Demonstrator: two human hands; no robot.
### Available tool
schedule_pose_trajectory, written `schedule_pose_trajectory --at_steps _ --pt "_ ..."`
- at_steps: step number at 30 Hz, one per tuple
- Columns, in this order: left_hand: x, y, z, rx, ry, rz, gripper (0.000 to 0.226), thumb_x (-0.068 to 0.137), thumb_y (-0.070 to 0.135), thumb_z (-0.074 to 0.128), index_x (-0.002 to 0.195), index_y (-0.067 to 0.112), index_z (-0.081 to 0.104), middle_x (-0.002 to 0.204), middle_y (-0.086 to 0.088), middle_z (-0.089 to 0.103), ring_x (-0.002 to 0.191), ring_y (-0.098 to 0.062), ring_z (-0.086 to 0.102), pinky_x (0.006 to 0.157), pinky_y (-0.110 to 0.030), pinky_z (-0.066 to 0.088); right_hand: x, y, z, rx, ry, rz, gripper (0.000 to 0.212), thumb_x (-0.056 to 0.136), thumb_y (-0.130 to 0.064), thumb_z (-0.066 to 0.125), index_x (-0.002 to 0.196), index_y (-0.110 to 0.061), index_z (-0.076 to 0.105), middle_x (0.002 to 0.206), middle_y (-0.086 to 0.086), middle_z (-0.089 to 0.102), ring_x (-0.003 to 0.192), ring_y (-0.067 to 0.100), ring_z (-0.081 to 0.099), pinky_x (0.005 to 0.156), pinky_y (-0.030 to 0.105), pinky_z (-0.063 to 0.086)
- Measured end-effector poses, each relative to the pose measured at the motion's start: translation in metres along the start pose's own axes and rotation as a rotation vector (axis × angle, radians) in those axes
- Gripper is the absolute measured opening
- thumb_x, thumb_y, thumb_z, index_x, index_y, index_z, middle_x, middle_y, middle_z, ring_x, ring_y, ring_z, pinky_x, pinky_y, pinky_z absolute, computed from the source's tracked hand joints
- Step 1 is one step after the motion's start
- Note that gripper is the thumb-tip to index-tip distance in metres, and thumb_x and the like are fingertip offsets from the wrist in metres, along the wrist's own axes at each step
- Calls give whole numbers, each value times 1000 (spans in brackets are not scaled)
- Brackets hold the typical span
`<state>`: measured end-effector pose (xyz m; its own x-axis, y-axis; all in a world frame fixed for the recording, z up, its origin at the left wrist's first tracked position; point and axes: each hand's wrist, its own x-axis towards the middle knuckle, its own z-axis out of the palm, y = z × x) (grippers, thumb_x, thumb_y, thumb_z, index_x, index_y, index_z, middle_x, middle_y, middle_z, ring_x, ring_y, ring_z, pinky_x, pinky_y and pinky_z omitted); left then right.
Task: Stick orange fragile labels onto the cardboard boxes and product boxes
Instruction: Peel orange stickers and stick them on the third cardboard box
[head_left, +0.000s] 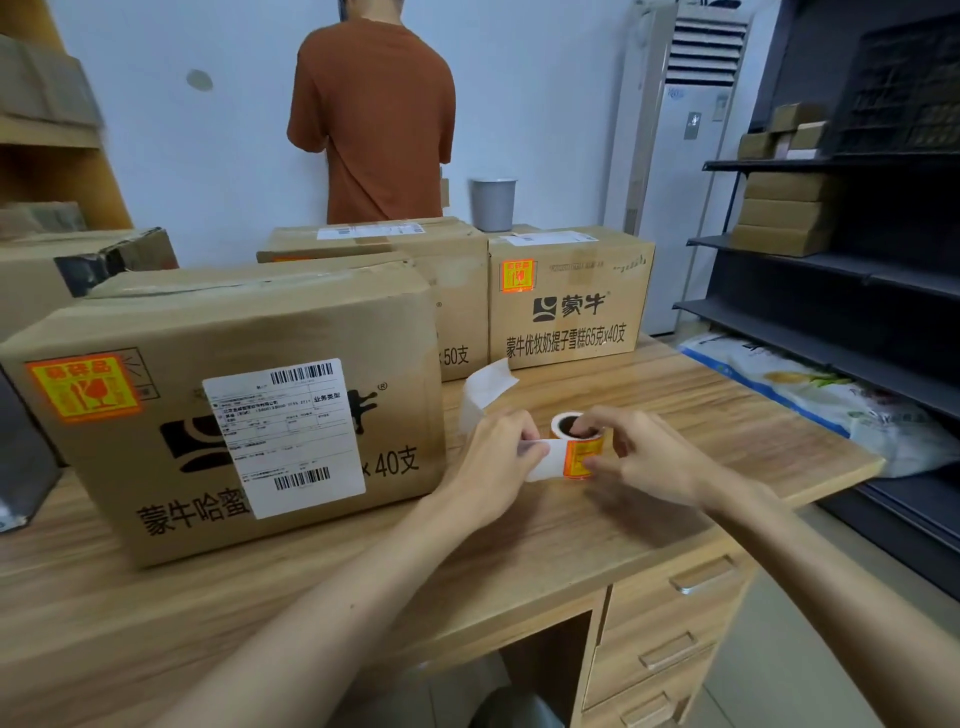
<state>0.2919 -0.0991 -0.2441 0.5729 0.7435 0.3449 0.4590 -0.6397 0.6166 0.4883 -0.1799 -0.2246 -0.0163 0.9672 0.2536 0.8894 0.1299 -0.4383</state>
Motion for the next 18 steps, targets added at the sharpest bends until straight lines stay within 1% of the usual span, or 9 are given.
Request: schedule_pose_trajectory --at_steps 4,7,8,11,14,16,18 --pt "2 -7 -6 10 28 -28 16 98 24 63 87 13 63 90 8 58 92 -15 56 77 -34 49 6 2 4 -9 28 50 20 89 -21 73 108 -23 69 98 -12 67 77 -14 53 66 7 36" --pt "4 -11 -7 38 50 -35 15 98 25 62 87 14 64 91 7 58 91 -14 56 77 -33 49 5 -4 9 -54 52 84 13 90 -30 72 103 -29 68 93 -16 65 76 -3 54 64 12 35" --pt "5 -11 -8 46 60 -38 15 98 25 62 87 14 64 93 5 59 91 -14 57 77 -34 49 4 -6 10 -72 66 89 12 90 -33 71 101 -31 67 91 -17 64 77 0 55 65 17 38" --pt "6 -13 -8 52 81 -42 16 98 24 63 87 14 65 95 3 61 92 -14 58 78 -34 51 2 -12 16 -71 106 85 13 89 -35 72 99 -30 65 91 -16 66 86 9 60 76 34 48" --pt "5 -14 -8 51 88 -34 14 98 24 64 90 14 67 96 4 61 93 -14 58 77 -32 49 1 -11 19 -44 130 50 18 87 -33 73 99 -31 61 93 -16 64 87 11 60 76 38 49" --pt "3 -14 -10 73 69 -17 11 99 24 62 103 16 68 106 3 62 99 -16 58 78 -31 44 1 -9 20 -22 135 24 19 86 -29 75 96 -32 58 94 -13 62 84 9 59 75 39 49" --pt "3 -12 -10 104 9 18 25 100 21 59 124 19 64 122 3 59 104 -20 59 85 -33 44 1 -9 19 -12 134 6 19 86 -25 74 92 -33 57 93 -12 61 81 4 56 74 38 48"
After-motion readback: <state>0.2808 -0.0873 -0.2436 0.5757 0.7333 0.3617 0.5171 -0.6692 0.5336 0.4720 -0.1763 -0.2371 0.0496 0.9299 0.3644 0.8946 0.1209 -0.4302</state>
